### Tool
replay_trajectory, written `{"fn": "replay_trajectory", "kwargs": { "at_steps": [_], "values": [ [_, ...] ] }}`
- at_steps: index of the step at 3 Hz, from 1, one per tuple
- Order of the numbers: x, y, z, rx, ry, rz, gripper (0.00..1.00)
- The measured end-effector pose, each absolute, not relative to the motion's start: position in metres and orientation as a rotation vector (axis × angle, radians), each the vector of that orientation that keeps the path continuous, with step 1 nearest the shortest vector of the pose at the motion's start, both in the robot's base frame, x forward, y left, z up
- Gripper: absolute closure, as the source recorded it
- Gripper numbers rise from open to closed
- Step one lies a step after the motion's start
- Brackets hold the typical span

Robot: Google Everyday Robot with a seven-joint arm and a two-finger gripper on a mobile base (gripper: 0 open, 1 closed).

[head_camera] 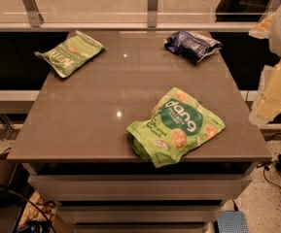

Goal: Move green rice chip bag near green jalapeno chip bag

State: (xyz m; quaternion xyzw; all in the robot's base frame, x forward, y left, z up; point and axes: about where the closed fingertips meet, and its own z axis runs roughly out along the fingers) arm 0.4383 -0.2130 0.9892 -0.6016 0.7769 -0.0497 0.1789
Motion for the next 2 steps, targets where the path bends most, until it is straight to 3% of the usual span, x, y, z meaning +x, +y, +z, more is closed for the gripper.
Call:
{"fn": "replay_trajectory", "kwargs": {
  "at_steps": [2],
  "values": [
    [0.4398, -0.2153, 0.9937, -1.712, 2.172, -0.183, 0.00]
  ]
}}
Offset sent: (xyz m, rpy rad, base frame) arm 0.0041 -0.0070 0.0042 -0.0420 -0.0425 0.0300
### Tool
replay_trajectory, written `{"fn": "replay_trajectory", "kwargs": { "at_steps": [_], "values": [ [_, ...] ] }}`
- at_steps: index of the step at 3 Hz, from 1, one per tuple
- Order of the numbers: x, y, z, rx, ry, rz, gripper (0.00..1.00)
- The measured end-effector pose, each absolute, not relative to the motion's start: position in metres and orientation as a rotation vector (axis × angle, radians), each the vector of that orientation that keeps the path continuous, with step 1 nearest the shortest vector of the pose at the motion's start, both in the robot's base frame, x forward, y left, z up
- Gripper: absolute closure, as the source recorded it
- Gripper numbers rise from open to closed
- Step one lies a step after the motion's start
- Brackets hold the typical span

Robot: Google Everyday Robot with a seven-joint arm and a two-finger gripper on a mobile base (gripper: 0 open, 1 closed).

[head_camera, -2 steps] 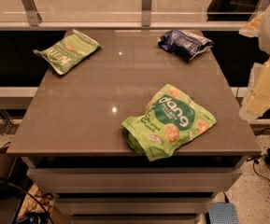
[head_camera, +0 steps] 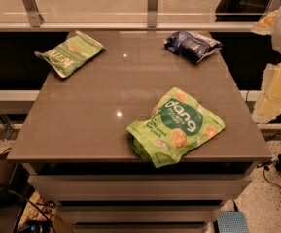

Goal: Move green rice chip bag near green jalapeno chip bag

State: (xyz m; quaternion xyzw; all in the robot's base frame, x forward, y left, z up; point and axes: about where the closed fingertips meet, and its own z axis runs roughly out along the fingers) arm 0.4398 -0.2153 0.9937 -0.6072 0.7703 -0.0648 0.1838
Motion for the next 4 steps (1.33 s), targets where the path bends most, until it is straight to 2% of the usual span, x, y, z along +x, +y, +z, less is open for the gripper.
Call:
{"fn": "replay_trajectory", "kwargs": {
  "at_steps": [1, 3, 4],
  "values": [
    [0.444, -0.214, 0.995, -1.780, 2.071, -0.177, 0.00],
    [0.444, -0.192, 0.989, -2.142, 1.697, -0.036, 0.00],
    [0.438, -0.178, 0.981, -2.342, 1.485, -0.040, 0.00]
  ]
}}
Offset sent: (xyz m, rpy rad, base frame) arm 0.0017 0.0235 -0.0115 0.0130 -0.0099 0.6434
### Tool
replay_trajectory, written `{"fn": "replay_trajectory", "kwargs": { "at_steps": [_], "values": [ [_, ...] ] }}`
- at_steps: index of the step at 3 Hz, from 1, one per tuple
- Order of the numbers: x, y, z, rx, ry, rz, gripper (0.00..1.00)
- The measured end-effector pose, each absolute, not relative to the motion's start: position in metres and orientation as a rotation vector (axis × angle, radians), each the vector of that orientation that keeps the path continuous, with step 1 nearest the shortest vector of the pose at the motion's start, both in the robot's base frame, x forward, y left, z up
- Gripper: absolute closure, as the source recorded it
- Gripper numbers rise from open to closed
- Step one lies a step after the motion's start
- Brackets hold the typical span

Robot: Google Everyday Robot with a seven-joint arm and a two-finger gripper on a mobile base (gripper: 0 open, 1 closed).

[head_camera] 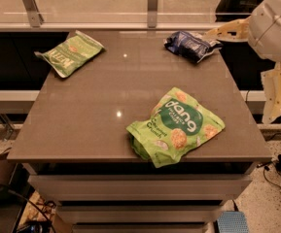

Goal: Move green rice chip bag near green jalapeno chip bag

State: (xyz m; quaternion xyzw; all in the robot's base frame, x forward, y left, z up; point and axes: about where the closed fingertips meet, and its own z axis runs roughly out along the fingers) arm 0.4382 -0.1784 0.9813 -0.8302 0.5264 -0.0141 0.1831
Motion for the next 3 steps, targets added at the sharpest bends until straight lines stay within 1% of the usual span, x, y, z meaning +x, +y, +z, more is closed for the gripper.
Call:
{"fn": "replay_trajectory", "kwargs": {
  "at_steps": [1, 3],
  "values": [
    [0.431, -0.165, 0.965, -2.457, 1.343, -0.042, 0.00],
    [0.440, -0.147, 0.932, -2.514, 1.326, -0.086, 0.00]
  ]
}}
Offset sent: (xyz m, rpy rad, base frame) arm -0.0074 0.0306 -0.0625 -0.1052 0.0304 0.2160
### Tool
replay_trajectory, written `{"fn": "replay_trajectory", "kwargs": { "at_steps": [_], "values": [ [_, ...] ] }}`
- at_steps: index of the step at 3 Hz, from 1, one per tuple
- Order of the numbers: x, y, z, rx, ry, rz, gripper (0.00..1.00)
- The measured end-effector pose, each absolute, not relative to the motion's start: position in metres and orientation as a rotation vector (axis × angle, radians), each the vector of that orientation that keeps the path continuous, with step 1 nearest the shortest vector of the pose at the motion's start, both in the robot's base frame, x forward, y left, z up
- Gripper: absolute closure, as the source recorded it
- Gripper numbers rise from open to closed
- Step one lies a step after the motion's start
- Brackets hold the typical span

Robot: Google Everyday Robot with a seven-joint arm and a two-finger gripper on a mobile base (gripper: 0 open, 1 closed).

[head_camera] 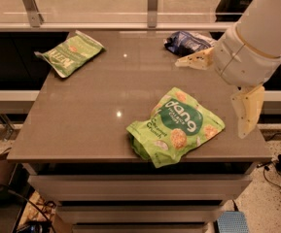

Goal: Move green rice chip bag near green jalapeno chip bag

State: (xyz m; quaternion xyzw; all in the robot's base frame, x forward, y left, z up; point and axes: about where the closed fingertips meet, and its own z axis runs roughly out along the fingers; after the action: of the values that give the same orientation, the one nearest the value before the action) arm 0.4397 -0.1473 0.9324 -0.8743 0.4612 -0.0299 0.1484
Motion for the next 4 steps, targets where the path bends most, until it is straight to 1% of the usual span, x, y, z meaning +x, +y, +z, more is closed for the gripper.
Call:
{"fn": "replay_trajectory", "kwargs": {
  "at_steps": [1, 2, 4],
  "values": [
    [0.444, -0.135, 0.913, -2.529, 1.368, -0.143, 0.00],
    [0.444, -0.135, 0.913, -2.529, 1.367, -0.144, 0.00],
    [0.454, -0.127, 0.872, -2.549, 1.360, -0.027, 0.00]
  ]
}}
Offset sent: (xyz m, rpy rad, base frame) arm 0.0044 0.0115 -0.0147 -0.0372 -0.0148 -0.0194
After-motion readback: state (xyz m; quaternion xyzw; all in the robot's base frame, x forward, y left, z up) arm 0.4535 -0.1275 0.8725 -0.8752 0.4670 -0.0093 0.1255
